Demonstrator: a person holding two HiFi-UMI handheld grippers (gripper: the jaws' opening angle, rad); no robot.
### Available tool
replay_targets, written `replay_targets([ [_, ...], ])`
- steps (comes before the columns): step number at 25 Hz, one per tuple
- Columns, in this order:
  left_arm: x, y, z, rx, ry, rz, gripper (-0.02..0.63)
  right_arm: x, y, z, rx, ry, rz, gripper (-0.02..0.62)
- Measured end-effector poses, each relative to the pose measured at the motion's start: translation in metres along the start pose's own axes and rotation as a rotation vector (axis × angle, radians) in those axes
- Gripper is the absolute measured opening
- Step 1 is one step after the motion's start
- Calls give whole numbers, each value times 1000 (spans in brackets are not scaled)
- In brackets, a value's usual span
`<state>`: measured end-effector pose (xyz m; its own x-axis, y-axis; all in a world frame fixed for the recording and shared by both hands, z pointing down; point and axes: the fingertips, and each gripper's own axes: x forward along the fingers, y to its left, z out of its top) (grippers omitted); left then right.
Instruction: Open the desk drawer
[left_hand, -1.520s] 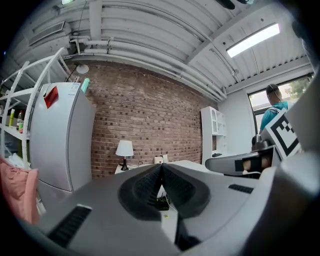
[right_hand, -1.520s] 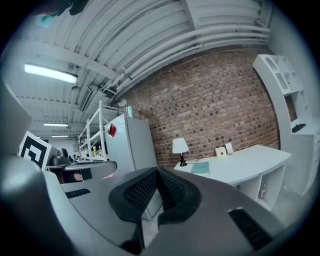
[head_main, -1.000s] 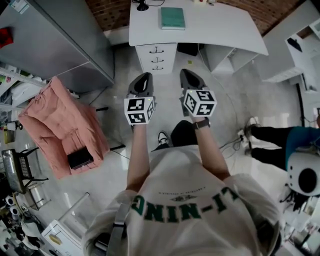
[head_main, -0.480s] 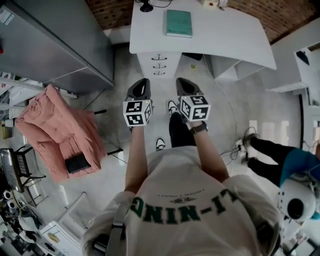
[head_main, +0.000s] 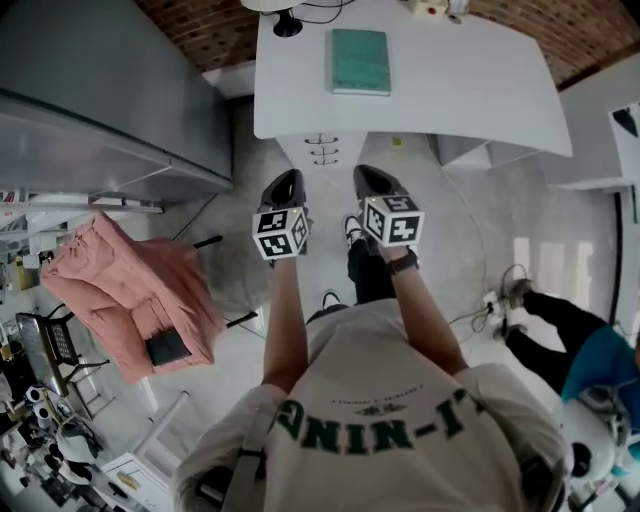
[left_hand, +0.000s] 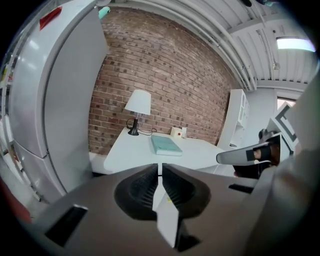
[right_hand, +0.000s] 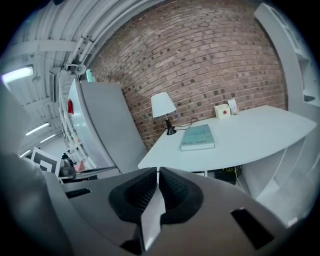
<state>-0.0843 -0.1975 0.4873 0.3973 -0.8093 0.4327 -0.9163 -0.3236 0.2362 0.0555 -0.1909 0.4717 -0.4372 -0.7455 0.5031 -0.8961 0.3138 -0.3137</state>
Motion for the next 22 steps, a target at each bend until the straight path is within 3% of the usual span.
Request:
replay_targets([
  [10, 69, 24, -55, -91, 98, 32, 35, 52, -23, -29, 35, 47, 51, 2],
  [22, 154, 74, -134, -482, 110, 64, 103, 109, -33, -54, 44, 85, 95, 2],
])
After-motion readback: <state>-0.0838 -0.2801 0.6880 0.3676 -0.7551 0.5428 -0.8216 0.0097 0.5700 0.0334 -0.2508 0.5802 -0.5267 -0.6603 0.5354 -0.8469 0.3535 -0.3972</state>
